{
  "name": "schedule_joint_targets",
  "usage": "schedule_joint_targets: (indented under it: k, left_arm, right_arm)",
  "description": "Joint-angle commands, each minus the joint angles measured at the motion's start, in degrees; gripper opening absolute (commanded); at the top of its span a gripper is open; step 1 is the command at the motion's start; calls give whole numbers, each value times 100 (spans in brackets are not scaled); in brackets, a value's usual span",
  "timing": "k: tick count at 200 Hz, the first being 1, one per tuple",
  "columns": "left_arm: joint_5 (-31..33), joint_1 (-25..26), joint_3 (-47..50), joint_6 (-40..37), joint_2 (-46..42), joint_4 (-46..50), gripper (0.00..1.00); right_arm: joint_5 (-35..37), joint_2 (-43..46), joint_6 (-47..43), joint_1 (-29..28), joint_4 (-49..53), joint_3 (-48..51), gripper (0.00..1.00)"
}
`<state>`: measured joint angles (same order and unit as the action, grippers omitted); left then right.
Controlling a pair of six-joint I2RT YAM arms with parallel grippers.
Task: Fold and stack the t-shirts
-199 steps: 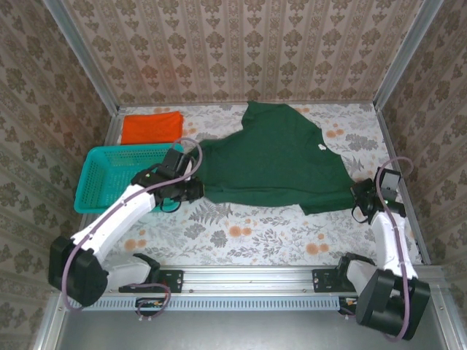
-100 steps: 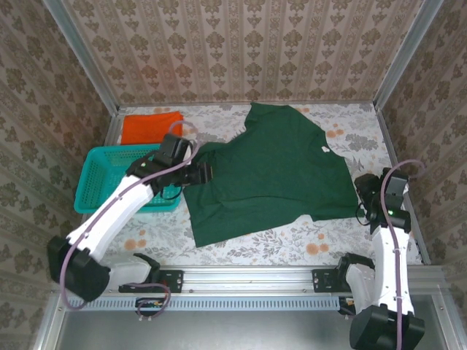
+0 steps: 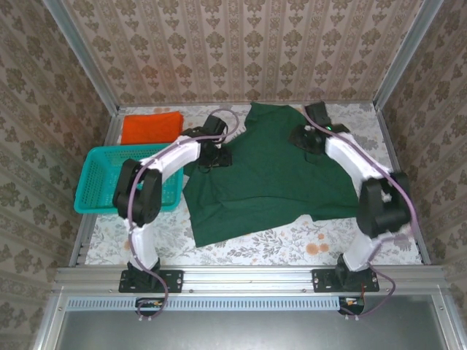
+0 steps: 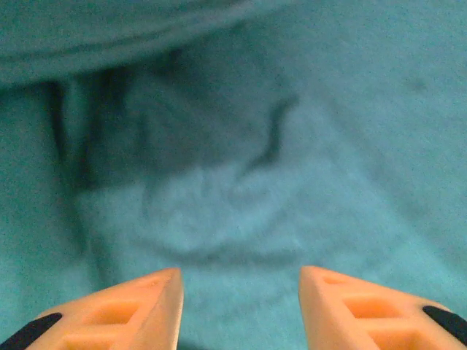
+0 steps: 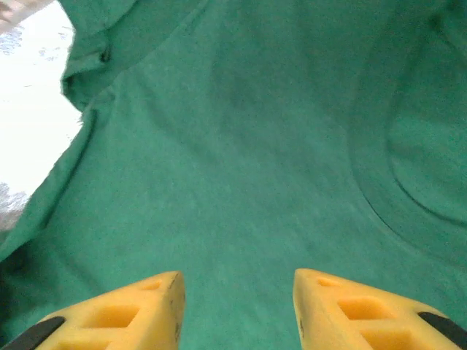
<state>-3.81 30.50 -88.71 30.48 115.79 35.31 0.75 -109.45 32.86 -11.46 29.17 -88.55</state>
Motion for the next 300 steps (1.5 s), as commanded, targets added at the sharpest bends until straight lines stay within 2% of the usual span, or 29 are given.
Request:
schedule_joint_targets:
  k: [1, 45, 74, 107, 127, 152, 188, 218, 259, 300]
  left_arm:
    - [227, -88, -457, 97, 421, 79, 46]
    - [401, -242, -1010, -25, 1108, 378, 45]
    - [443, -302, -1116, -67, 1272, 362, 45]
    - [222, -290, -1508, -178, 1602, 437, 46]
    - [106, -219, -1936, -248, 1914, 629, 46]
    - [-98, -86, -2406, -262, 2233, 710, 47]
    - [-412, 107, -3181, -291, 2674, 890, 50]
    - [-395, 158, -3817, -404, 2898, 1128, 54]
    - [141, -265, -3994, -529, 2677, 1414, 57]
    - [197, -847, -4058, -661, 2631, 1457, 58]
  right_arm:
    - [344, -1051, -462, 23, 692, -1087, 44]
    - [556, -2864, -289, 226, 1366, -3158, 44]
    - [178, -3429, 99, 487, 1713, -3710, 44]
    - [32, -3217, 406, 791, 1513, -3073, 44]
    - [-269, -2752, 800, 1127, 917, -2095, 42]
    - [-295, -2246, 1171, 1576, 302, -1059, 42]
    - [-415, -1892, 1402, 2169, -199, -255, 42]
    - [-682, -1606, 1678, 2461, -577, 150, 42]
    - [-611, -1394, 1808, 2699, -670, 251, 43]
    - [-682, -1379, 1807, 2799, -730, 285, 45]
